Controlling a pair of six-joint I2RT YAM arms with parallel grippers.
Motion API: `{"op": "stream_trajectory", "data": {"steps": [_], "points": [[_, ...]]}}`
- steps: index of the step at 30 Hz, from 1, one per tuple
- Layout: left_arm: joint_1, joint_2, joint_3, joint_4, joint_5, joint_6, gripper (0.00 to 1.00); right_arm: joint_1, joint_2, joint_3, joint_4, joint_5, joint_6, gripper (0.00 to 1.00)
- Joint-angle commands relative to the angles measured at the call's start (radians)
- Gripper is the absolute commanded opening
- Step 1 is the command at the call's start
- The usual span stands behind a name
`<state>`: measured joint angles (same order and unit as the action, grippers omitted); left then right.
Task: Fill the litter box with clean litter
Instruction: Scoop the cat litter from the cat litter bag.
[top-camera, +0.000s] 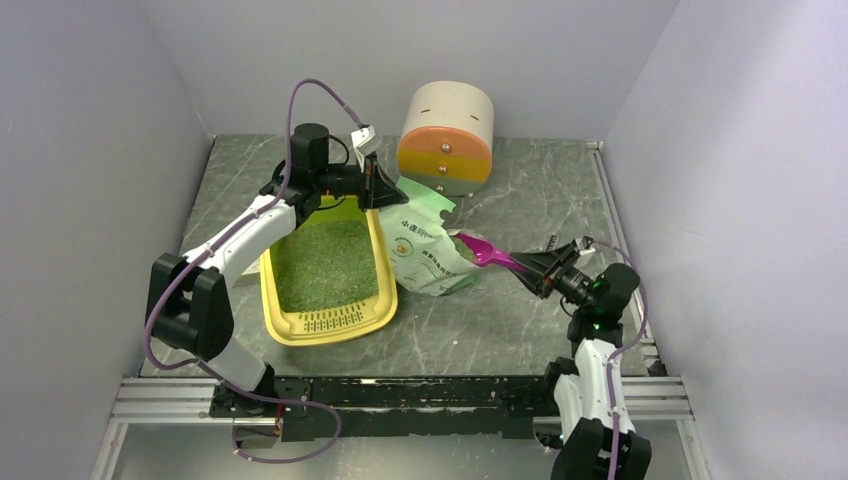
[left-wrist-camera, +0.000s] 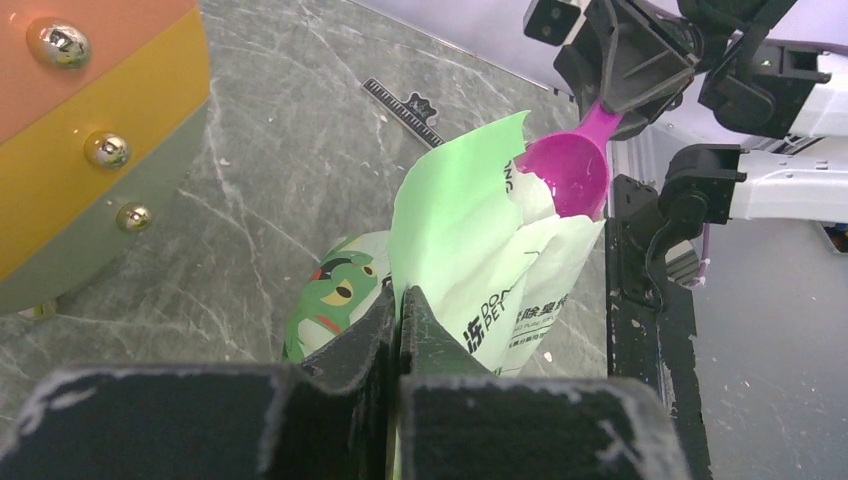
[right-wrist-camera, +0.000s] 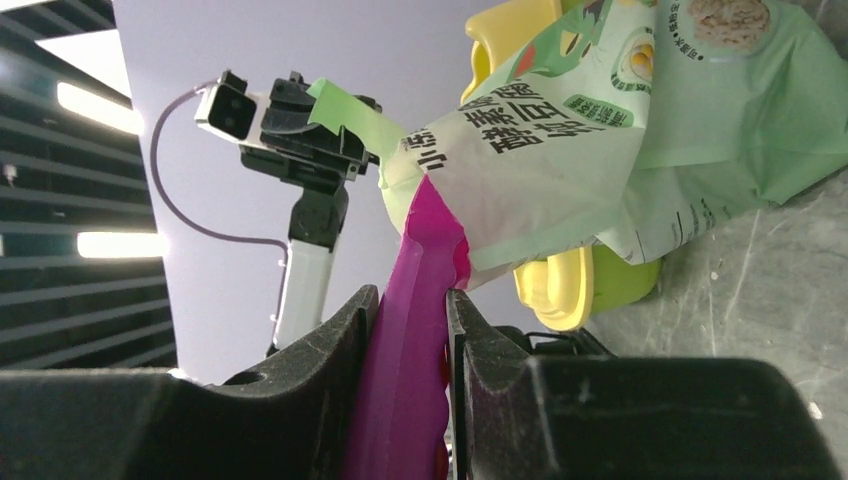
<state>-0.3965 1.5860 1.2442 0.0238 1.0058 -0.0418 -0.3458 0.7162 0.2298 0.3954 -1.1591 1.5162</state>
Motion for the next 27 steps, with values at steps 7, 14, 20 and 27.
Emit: {"op": "stream_trajectory", "data": {"steps": [7,14,20,27], "points": [[-0.013,-0.032,0.006,-0.001,-0.009,0.005,0.05,0.011,-0.035,-0.063,0.21,0.033,0.162,0.0],[-0.013,-0.05,0.011,-0.05,-0.075,0.026,0.05,-0.027,-0.057,-0.023,0.094,-0.01,0.083,0.0],[-0.013,-0.049,0.009,-0.048,-0.142,0.002,0.05,-0.085,-0.113,0.002,-0.008,-0.044,0.053,0.0],[-0.013,-0.031,0.015,-0.046,-0.204,-0.018,0.05,-0.093,-0.119,0.062,-0.032,-0.03,0.043,0.0]]}}
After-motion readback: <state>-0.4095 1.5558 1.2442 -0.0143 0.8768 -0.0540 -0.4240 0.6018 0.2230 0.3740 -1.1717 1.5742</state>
